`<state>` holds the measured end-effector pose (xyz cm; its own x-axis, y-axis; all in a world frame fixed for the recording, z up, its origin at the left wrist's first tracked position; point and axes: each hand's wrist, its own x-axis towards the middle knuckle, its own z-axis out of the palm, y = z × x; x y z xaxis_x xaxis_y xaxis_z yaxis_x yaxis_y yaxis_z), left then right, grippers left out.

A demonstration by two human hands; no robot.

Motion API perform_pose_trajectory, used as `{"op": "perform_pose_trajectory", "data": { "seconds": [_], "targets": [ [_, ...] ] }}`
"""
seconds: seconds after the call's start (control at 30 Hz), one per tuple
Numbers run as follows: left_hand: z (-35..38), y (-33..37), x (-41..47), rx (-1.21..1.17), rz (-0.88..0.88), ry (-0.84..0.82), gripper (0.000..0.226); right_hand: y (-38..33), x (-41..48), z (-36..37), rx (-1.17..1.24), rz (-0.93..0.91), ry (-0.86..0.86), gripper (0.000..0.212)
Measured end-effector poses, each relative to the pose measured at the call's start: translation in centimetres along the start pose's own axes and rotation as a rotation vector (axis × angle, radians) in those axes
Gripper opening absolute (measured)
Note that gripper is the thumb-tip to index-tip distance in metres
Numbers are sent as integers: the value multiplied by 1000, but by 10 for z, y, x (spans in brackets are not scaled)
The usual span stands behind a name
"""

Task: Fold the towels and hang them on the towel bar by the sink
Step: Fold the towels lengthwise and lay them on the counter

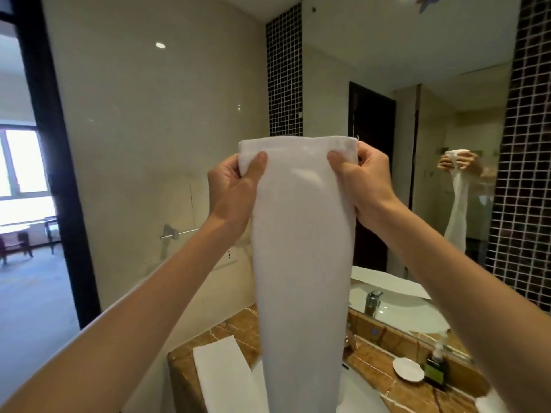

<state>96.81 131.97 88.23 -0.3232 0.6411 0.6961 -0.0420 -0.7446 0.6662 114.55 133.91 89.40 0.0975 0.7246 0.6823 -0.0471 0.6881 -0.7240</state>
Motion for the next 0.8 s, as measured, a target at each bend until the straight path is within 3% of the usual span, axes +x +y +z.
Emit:
{"op": "perform_pose_trajectory", "data": {
  "seconds": [0.3,0.8],
  "targets": [
    [-15,-52,1,27,-68,25,15,56,12,7,15,95,-59,5],
    [-144,-214,-12,385,-303,74,20,270,-5,98,-138,341,-307,5]
  ]
}}
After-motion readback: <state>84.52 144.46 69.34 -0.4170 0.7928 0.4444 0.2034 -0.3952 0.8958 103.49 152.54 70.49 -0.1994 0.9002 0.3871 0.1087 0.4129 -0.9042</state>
